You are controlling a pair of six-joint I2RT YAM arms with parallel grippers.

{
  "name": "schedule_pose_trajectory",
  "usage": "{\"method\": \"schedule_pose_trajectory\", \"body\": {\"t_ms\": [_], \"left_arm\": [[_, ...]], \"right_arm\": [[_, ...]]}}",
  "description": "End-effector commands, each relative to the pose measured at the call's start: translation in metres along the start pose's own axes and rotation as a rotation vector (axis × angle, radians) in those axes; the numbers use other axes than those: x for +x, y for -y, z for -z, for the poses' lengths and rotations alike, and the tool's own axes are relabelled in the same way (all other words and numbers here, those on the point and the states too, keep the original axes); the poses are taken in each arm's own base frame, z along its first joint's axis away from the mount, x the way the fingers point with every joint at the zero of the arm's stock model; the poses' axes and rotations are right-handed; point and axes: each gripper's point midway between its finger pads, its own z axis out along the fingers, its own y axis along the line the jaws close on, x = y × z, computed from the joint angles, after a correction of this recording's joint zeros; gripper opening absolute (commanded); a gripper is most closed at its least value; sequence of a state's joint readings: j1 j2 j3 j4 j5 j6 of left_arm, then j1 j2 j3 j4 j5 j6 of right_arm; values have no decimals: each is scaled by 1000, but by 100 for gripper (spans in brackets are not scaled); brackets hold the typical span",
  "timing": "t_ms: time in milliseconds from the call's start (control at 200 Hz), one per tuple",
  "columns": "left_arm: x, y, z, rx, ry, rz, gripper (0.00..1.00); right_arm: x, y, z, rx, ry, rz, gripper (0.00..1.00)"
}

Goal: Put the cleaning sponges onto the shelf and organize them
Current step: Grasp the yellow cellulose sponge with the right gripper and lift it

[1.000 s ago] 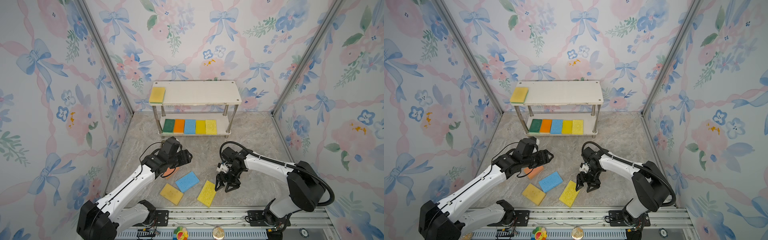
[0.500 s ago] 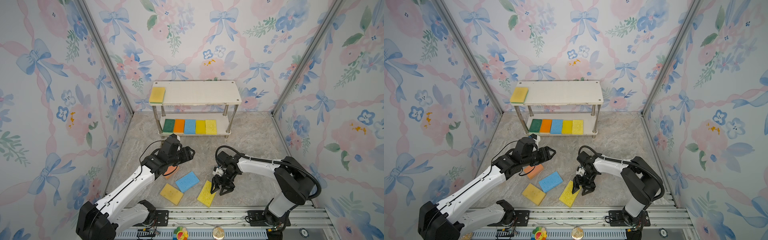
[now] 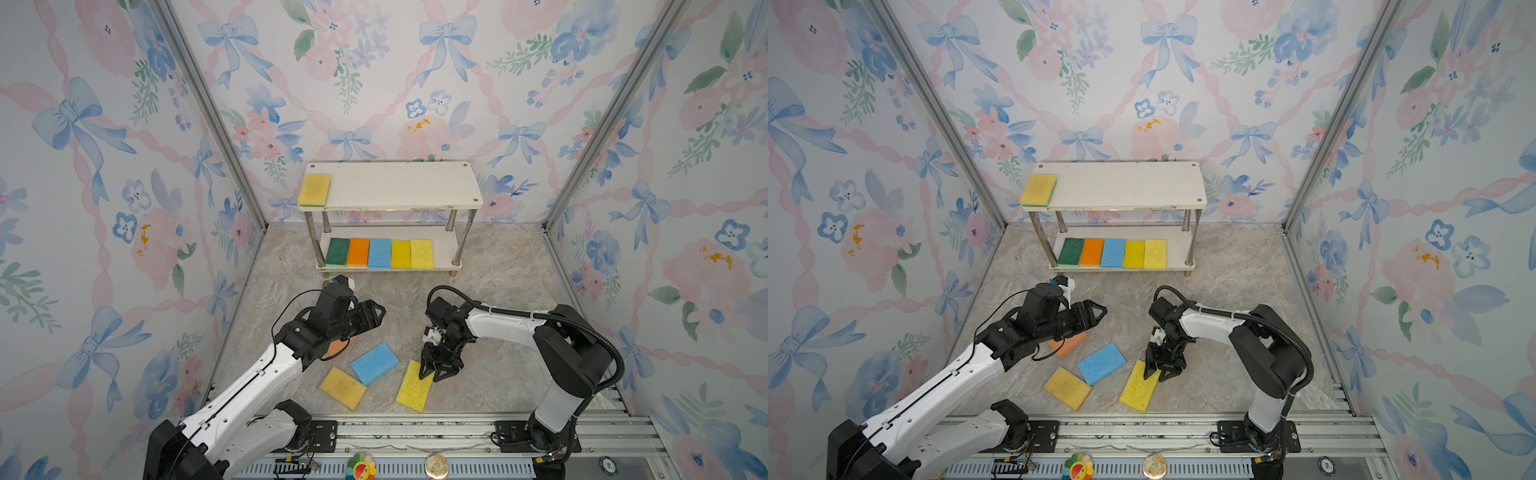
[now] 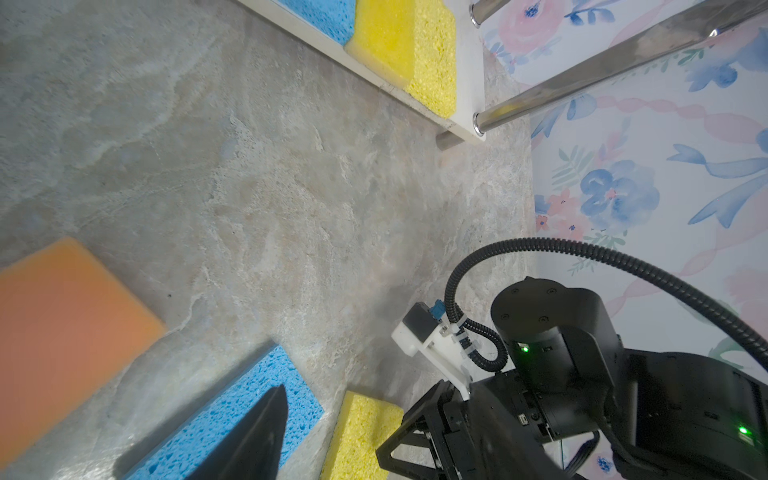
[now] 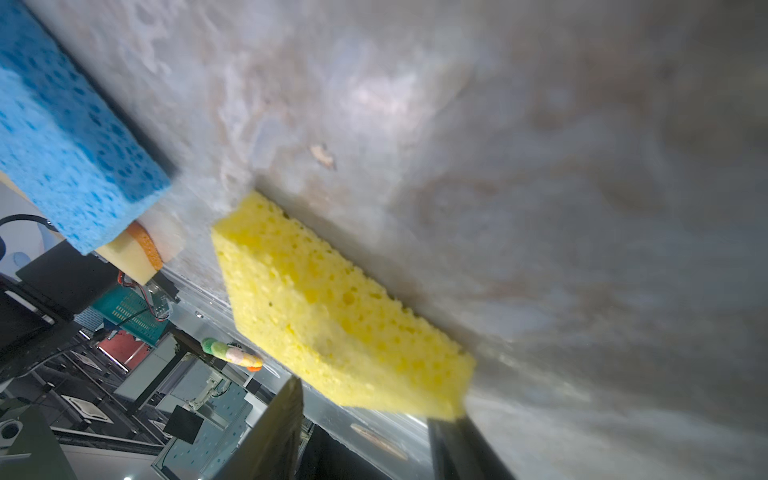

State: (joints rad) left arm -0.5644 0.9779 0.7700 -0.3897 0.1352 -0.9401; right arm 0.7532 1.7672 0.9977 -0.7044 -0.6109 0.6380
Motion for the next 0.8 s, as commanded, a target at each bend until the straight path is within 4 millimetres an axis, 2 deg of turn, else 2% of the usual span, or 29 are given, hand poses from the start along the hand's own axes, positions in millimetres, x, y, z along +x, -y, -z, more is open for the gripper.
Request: {"method": "schedule_pose_trajectory", "body": {"t_ms": [0,215,350,460,585,700,795], "left_arm": [[0,-6,1,-4,7,15,71],[0,-10,3,-4,14,29,71],[1,-13,3,-8,16,33,71],[1,-14,4,-9,17,34,72],[1,-13,2,-3,4,23,75],[-1,-3,2,33,-4,10,78],[-1,10,-2,98,-22,10,82]], "right_arm": [[-11,4,1,40,17,-10,49],[-18,9,3,93,33,23,40],[-21,12,7,127,54,38,28],[-23,10,13,135,77,69,13],[-24,7,20,123,93,99,4],[-28,3,39,98,126,117,0],[-33,-2,70,48,174,117,0]]}}
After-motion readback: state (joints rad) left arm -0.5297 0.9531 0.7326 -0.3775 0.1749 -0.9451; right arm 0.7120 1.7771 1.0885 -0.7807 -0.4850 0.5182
